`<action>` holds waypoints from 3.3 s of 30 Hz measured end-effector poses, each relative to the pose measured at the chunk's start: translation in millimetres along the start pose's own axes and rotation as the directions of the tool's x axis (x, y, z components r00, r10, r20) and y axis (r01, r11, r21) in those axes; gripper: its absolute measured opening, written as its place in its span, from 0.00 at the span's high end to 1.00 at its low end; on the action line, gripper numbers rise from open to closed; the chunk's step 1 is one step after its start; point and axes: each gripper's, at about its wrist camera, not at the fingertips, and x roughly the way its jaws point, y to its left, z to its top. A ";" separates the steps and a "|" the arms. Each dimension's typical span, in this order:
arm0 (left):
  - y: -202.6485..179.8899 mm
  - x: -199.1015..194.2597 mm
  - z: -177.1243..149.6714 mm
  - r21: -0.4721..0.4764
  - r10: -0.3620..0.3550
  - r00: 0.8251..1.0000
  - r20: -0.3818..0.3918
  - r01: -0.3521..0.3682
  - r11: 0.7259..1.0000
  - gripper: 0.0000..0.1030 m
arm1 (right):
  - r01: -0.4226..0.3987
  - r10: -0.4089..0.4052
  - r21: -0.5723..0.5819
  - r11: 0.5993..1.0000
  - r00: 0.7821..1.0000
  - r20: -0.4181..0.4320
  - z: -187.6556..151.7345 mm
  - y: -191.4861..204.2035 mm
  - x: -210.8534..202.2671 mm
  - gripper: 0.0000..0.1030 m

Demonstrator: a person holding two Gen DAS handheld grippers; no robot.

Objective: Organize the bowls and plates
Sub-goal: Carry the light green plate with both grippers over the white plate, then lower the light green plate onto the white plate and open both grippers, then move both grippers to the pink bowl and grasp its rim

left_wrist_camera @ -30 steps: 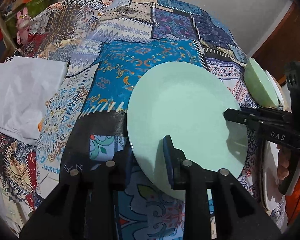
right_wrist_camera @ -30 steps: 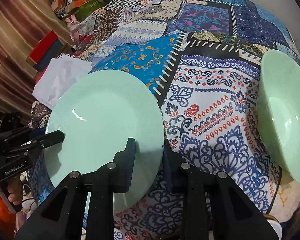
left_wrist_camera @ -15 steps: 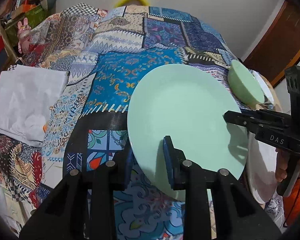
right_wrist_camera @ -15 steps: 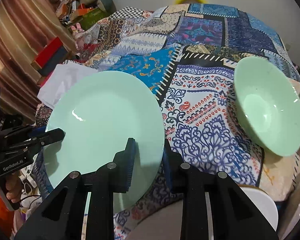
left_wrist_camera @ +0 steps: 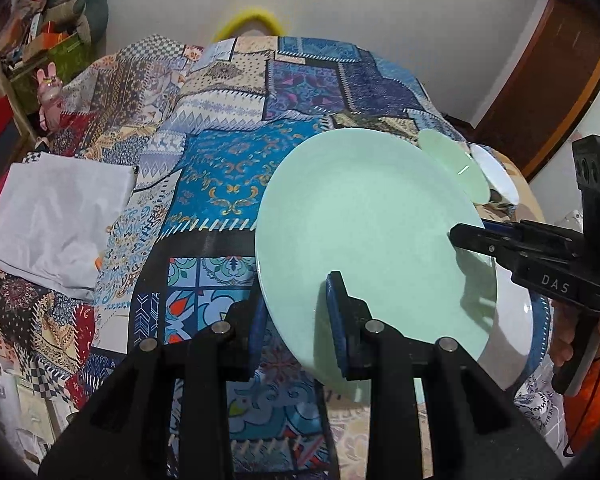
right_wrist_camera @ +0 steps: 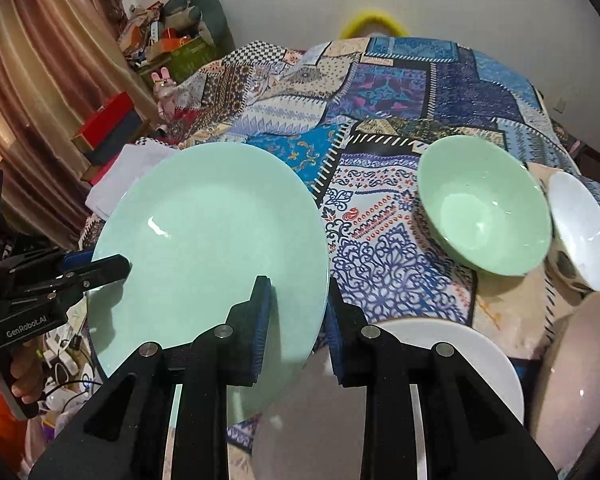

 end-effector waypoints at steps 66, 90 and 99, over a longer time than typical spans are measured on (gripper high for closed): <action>-149.7 83.4 -44.3 0.176 0.011 0.978 -0.208 0.027 0.984 0.72 | -0.006 0.009 0.260 0.966 1.000 -0.012 -118.1 -125.7 -55.1 0.77; -184.9 12.5 -14.6 0.214 -0.030 0.999 -0.015 0.032 0.976 0.30 | 0.200 -0.248 0.249 0.948 0.952 0.181 -111.3 -133.5 -139.0 0.41; -237.6 24.5 13.4 0.271 -0.088 0.996 0.018 0.080 0.959 0.15 | 0.260 -0.327 0.300 0.918 0.924 0.200 -109.5 -165.2 -154.2 0.32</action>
